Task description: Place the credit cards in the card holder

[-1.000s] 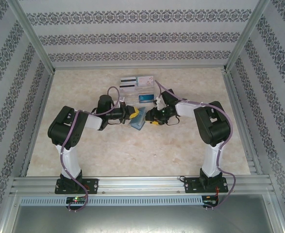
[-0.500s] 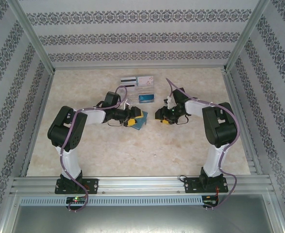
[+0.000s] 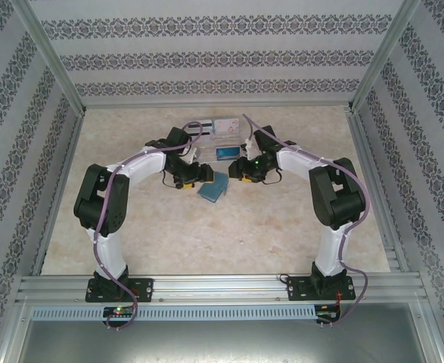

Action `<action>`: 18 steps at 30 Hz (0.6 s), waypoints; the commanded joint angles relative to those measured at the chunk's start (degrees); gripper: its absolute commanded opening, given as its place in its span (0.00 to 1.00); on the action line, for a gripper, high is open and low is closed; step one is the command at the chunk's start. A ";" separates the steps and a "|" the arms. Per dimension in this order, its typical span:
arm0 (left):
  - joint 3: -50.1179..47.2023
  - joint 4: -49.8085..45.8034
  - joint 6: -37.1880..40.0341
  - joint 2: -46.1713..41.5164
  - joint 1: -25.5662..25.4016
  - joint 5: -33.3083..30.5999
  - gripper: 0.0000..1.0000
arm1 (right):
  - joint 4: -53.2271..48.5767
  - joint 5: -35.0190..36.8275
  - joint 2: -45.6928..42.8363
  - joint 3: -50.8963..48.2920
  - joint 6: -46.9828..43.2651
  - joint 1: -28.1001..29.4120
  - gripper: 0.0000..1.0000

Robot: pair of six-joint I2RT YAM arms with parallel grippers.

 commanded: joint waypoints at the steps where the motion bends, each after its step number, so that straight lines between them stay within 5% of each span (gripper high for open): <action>1: 2.96 -6.95 4.92 2.43 -1.74 -5.90 0.80 | -0.70 0.84 2.50 1.29 -0.61 1.56 0.54; 12: 3.94 -1.18 2.12 8.93 -3.64 2.63 0.77 | 0.66 -2.58 6.26 1.97 0.84 2.17 0.53; 18: 3.55 3.63 -0.78 8.13 -3.59 6.84 0.66 | 0.19 -1.38 9.06 1.98 0.24 3.00 0.43</action>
